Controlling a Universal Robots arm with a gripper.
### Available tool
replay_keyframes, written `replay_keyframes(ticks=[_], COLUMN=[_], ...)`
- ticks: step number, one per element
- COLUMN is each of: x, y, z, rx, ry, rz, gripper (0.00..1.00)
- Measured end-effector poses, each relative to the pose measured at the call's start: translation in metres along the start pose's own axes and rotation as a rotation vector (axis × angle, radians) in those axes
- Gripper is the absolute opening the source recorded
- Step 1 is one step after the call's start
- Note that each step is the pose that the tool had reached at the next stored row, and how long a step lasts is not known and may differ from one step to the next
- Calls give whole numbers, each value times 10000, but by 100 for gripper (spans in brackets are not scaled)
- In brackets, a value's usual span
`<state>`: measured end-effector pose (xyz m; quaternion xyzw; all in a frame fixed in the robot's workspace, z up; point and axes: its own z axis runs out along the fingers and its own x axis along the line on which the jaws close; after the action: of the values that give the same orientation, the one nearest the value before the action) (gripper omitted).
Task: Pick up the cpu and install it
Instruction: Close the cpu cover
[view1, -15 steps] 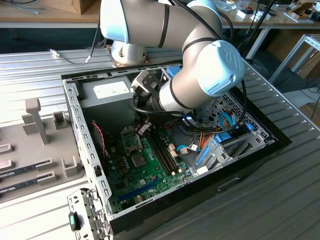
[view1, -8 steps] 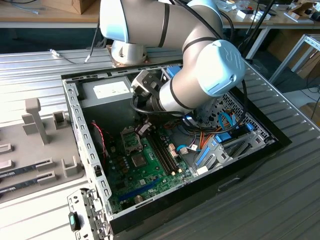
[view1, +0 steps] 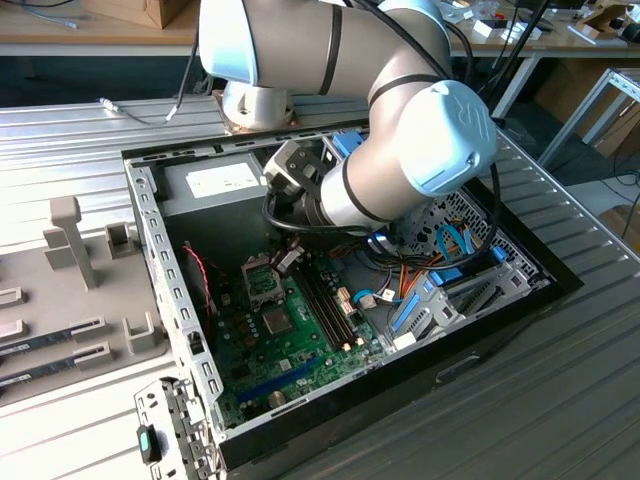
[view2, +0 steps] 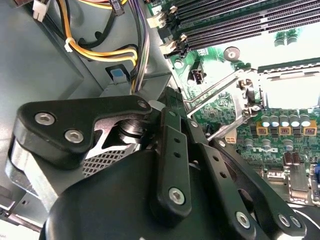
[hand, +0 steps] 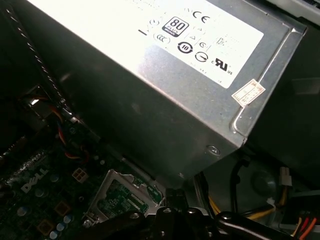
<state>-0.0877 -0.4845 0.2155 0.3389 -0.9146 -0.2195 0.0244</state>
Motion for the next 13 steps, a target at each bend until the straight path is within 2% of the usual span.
replay_keyframes(ticks=[13], x=[18], y=[15], z=[-120], rx=[-86], ry=[-67], rz=[-22], gripper=[11])
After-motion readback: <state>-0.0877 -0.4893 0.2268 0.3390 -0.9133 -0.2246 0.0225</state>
